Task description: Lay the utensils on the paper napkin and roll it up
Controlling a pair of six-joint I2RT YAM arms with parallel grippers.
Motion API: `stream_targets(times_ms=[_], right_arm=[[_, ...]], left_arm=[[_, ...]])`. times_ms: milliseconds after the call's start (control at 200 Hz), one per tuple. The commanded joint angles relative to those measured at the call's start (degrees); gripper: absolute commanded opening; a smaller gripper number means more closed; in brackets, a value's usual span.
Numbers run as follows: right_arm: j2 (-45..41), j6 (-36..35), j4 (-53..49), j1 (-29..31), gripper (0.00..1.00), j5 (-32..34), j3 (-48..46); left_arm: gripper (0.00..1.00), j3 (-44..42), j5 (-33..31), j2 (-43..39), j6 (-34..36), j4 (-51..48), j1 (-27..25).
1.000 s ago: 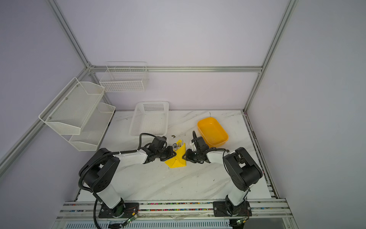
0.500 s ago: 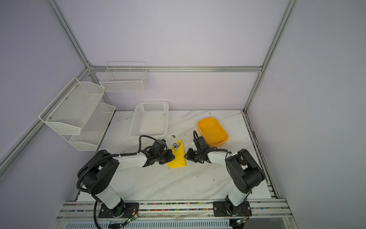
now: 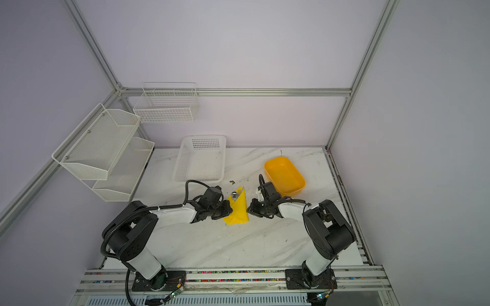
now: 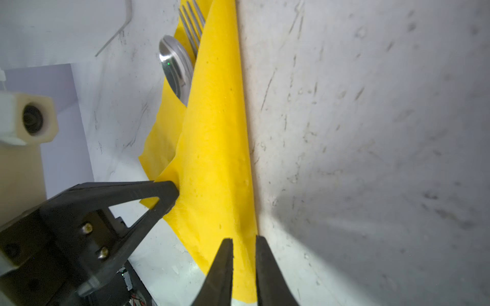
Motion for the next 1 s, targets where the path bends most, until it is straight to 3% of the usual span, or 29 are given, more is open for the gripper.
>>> stream_targets(times_ms=[0,565,805,995], right_arm=[[-2.0,-1.5,-1.1,0.1,0.16,-2.9,-0.2],[3.1,-2.2,3.8,0.6,0.10,-10.4,-3.5],[4.7,-2.7,2.2,0.6,0.10,-8.4,-3.2],[0.5,-2.0,2.4,0.6,0.10,-9.4,-3.6]], left_arm=[[0.00,-0.3,-1.0,-0.5,2.5,-0.5,-0.2],[0.00,1.1,-0.1,2.4,3.2,-0.9,-0.3],[0.00,2.5,-0.7,2.8,3.9,-1.8,-0.3],[0.00,3.0,-1.0,2.7,4.1,-2.1,-0.3]])
